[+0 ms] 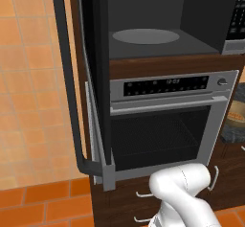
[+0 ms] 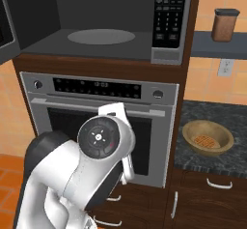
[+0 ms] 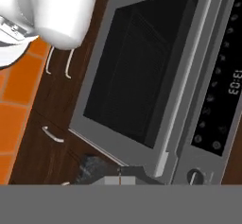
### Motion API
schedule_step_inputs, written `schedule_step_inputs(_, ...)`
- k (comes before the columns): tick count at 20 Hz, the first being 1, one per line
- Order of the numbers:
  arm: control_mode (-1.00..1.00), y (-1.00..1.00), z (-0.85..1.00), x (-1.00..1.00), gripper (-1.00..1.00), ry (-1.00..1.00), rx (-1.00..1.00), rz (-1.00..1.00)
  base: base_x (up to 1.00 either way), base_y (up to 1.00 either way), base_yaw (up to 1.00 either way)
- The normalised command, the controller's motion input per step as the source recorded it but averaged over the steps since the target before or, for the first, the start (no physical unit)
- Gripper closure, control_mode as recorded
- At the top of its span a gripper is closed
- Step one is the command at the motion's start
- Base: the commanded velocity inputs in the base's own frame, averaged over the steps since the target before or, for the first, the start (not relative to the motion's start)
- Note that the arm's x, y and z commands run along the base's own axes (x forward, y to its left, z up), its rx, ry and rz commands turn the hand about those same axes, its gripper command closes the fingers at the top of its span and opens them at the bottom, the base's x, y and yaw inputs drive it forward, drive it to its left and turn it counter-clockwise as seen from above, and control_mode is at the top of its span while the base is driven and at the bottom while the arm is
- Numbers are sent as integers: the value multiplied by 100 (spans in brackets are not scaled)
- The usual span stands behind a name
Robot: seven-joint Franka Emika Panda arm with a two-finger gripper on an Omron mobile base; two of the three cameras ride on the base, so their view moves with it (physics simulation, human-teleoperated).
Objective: Open the microwave, place the bowl with waffle inside the microwave, then close the microwave door and turn it on.
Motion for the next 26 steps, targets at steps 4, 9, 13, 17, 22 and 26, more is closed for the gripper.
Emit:
schedule_step_inputs(4,-100,-100,-45,38,100,0,2,-15,0,0,0)
schedule_step_inputs(9,-100,-100,-43,26,100,0,0,-7,0,0,0)
schedule_step_inputs(13,-100,-92,-36,23,100,4,0,0,0,0,0)
schedule_step_inputs(17,-100,-60,-34,38,100,5,0,0,0,0,0)
schedule_step_inputs(22,-100,-30,-33,46,-100,1,0,0,0,0,0)
schedule_step_inputs(26,-100,-22,-20,38,-100,0,0,3,0,0,0)
